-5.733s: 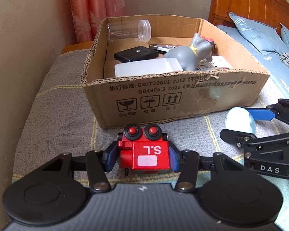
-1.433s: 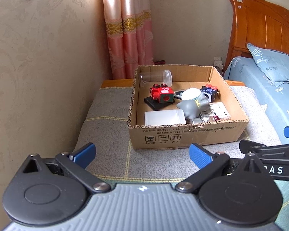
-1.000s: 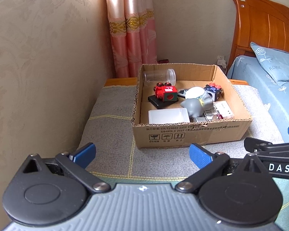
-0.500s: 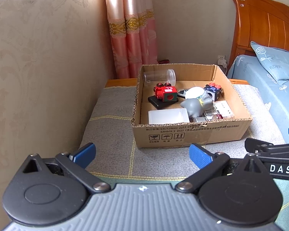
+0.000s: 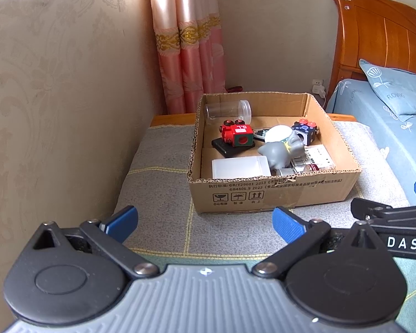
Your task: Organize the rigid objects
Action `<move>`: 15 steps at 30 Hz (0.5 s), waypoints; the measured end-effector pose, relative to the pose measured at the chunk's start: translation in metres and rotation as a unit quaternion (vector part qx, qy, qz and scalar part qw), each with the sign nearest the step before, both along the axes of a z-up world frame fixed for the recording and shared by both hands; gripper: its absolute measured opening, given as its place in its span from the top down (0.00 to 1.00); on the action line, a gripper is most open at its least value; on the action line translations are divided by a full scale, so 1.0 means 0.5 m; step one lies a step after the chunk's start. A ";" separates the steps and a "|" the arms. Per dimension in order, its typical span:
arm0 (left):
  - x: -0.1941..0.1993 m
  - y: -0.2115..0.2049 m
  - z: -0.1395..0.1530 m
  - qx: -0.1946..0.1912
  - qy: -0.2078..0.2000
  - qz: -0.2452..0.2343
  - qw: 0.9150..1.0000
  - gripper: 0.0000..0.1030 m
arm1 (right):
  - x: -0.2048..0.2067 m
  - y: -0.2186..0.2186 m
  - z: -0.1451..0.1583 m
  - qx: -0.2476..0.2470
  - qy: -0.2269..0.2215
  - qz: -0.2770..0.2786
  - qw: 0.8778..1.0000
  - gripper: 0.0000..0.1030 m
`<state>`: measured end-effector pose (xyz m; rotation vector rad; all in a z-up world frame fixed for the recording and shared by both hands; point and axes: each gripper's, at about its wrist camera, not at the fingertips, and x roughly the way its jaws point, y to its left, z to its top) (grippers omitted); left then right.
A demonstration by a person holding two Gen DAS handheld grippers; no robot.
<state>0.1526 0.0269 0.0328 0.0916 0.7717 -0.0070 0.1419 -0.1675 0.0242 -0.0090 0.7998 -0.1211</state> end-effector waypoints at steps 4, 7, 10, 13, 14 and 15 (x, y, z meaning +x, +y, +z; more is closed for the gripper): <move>-0.001 0.001 0.000 0.000 0.000 0.001 1.000 0.01 | -0.001 0.002 0.000 -0.001 -0.001 0.001 1.000 0.00; -0.002 0.001 0.001 0.000 0.000 0.001 1.000 0.01 | -0.001 0.002 0.000 -0.001 -0.001 0.001 1.000 0.00; -0.002 0.001 0.001 0.000 0.000 0.001 1.000 0.01 | -0.001 0.002 0.000 -0.001 -0.001 0.001 1.000 0.00; -0.003 0.002 0.001 -0.001 0.000 0.001 1.000 0.01 | -0.001 0.002 0.000 -0.002 -0.001 0.001 1.000 0.00; -0.002 0.002 0.000 -0.001 0.001 0.001 1.000 0.01 | -0.001 0.003 0.000 -0.002 -0.001 0.001 1.000 0.00; -0.003 0.002 0.000 -0.001 0.001 0.002 1.000 0.01 | -0.001 0.002 0.000 -0.001 0.000 0.002 1.000 0.00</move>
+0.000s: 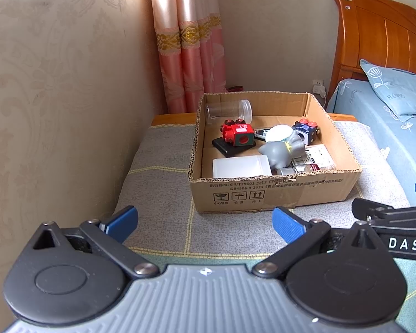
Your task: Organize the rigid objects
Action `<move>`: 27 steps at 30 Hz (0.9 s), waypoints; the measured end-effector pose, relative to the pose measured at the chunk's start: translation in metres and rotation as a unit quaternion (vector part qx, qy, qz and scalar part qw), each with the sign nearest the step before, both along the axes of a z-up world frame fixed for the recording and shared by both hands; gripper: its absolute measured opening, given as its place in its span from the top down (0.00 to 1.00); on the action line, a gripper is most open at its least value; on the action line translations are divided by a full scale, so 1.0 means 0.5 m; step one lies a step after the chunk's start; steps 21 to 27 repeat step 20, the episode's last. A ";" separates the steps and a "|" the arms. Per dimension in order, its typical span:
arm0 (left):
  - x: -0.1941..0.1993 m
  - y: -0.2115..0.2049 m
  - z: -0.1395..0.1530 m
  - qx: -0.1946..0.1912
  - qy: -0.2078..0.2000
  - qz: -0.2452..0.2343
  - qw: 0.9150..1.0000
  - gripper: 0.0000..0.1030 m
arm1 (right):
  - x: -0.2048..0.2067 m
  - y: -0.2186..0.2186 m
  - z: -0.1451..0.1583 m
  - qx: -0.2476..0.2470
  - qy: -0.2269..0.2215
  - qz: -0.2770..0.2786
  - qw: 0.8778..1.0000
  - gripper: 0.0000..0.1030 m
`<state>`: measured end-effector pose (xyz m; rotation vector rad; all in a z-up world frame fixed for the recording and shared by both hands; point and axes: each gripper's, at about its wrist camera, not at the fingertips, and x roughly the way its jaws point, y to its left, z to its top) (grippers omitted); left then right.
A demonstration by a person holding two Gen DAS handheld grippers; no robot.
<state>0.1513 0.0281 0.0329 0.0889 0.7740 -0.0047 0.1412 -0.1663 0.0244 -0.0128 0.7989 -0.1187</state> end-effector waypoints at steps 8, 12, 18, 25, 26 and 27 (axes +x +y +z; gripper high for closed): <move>-0.001 0.000 0.001 0.000 0.000 0.000 1.000 0.01 | -0.001 0.000 0.000 0.000 0.000 0.000 1.000 0.00; -0.003 -0.001 0.002 0.001 0.000 0.000 1.000 0.01 | -0.003 0.000 0.001 0.000 -0.001 0.000 1.000 0.00; -0.006 -0.002 0.004 0.002 0.001 0.001 1.000 0.01 | -0.006 -0.001 0.002 0.000 -0.002 0.000 1.000 0.00; -0.009 -0.003 0.005 0.002 0.000 0.002 1.000 0.01 | -0.009 -0.002 0.003 0.000 -0.002 0.000 1.000 0.00; -0.009 -0.003 0.005 0.002 0.000 0.002 1.000 0.01 | -0.009 -0.002 0.003 0.000 -0.002 0.000 1.000 0.00; -0.009 -0.003 0.005 0.002 0.000 0.002 1.000 0.01 | -0.009 -0.002 0.003 0.000 -0.002 0.000 1.000 0.00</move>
